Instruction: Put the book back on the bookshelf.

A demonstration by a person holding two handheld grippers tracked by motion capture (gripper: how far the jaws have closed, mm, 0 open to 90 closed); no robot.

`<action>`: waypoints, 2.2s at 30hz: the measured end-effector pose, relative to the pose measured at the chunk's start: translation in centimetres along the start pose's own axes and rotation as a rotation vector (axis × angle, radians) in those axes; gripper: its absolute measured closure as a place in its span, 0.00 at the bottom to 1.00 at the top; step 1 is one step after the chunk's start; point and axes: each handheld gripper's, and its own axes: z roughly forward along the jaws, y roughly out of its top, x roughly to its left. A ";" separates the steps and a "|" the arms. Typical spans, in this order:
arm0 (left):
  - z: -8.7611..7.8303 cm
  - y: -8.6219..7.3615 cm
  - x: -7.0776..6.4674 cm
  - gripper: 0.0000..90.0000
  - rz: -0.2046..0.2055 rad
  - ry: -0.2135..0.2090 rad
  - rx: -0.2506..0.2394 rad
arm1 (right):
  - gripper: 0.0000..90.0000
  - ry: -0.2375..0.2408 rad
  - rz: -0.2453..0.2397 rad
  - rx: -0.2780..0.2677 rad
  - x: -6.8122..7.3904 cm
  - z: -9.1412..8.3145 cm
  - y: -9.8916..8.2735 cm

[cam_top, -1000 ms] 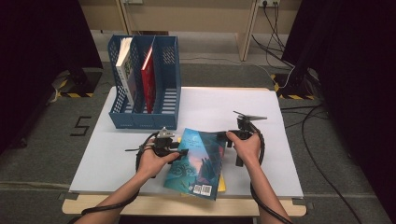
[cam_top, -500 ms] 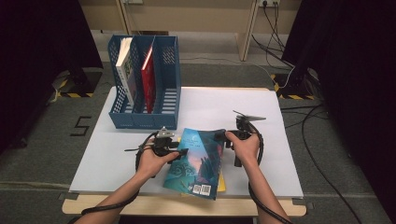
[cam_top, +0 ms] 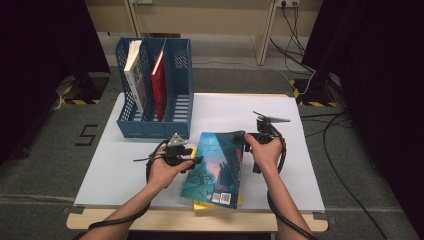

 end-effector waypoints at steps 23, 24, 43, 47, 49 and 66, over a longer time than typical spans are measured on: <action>-0.1 2.3 -0.9 0.44 0.033 -0.011 -0.027 | 0.83 -0.067 -0.048 -0.140 1.7 -1.3 1.9; -0.1 2.3 -0.9 0.44 0.033 -0.011 -0.027 | 0.83 -0.069 -0.045 -0.144 1.8 -1.3 2.0; 0.3 3.7 -1.1 0.44 0.038 -0.013 -0.055 | 0.83 -0.084 -0.059 -0.184 2.2 -1.5 2.7; 0.2 4.1 -1.2 0.44 0.047 -0.017 -0.057 | 0.83 -0.089 -0.066 -0.197 2.5 -1.5 3.0; 0.2 4.3 -1.3 0.44 0.045 -0.019 -0.059 | 0.83 -0.095 -0.072 -0.206 2.6 -1.5 3.1; -0.5 4.8 -1.4 0.44 0.059 -0.015 -0.064 | 0.83 -0.112 -0.071 -0.235 3.1 -1.6 3.3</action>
